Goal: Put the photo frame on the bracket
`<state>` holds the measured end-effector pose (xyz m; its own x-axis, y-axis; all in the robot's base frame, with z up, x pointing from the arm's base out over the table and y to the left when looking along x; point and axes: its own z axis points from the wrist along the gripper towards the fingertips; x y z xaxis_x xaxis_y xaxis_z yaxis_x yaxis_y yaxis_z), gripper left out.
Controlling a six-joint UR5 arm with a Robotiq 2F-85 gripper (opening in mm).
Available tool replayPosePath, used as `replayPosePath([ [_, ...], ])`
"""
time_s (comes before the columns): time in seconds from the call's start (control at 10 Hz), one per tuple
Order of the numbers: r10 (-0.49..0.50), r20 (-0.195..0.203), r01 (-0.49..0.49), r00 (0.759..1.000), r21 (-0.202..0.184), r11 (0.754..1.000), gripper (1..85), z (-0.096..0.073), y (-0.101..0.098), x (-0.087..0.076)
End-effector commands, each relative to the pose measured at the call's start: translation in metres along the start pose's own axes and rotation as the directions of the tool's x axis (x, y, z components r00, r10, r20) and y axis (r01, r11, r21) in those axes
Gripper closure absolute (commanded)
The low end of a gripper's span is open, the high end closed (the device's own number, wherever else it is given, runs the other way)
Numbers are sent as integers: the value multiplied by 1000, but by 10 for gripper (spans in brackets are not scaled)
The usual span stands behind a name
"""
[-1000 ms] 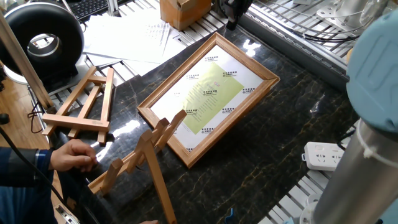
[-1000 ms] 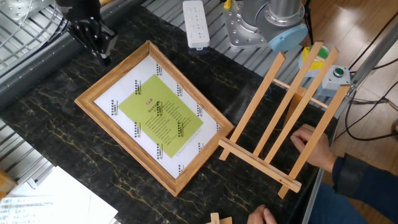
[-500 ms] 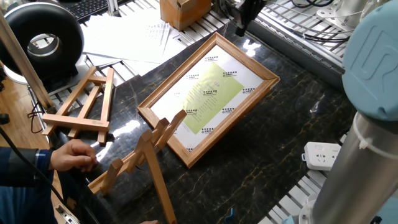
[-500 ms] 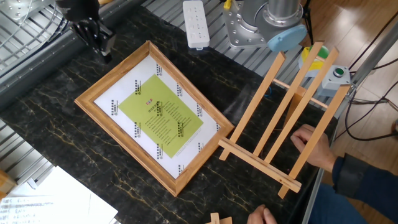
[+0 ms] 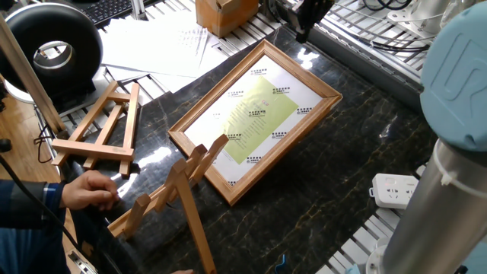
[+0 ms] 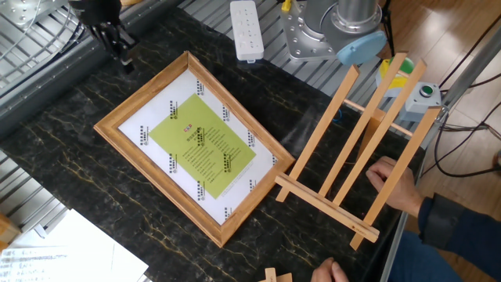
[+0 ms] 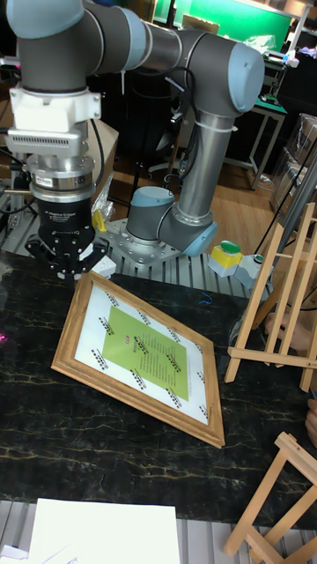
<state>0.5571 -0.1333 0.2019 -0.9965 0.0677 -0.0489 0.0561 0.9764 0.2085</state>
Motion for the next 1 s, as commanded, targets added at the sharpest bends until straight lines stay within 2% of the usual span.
replayPosePath([
  [0.0, 77, 44, -68, 996, -178, 982, 847, -6, 45, -15],
  [0.1, -13, 31, 17, 999, -152, 988, 847, -8, 28, -9],
  [0.2, -78, -6, 75, 997, -166, 983, 783, -17, 3, 1],
  [0.3, -198, -25, 194, 980, -122, 973, 463, -16, -35, 12],
  [0.4, -213, -21, 208, 977, -134, 969, 313, -13, -44, 17],
  [0.5, -165, -20, 158, 986, -204, 966, 297, -12, -33, 21],
  [0.7, -179, -15, 170, 984, -243, 955, 240, -1, -35, 24],
  [0.8, -164, -19, 152, 986, -282, 947, 240, 1, -26, 24],
  [0.9, -154, -24, 140, 988, -293, 946, 240, 6, -24, 23],
])
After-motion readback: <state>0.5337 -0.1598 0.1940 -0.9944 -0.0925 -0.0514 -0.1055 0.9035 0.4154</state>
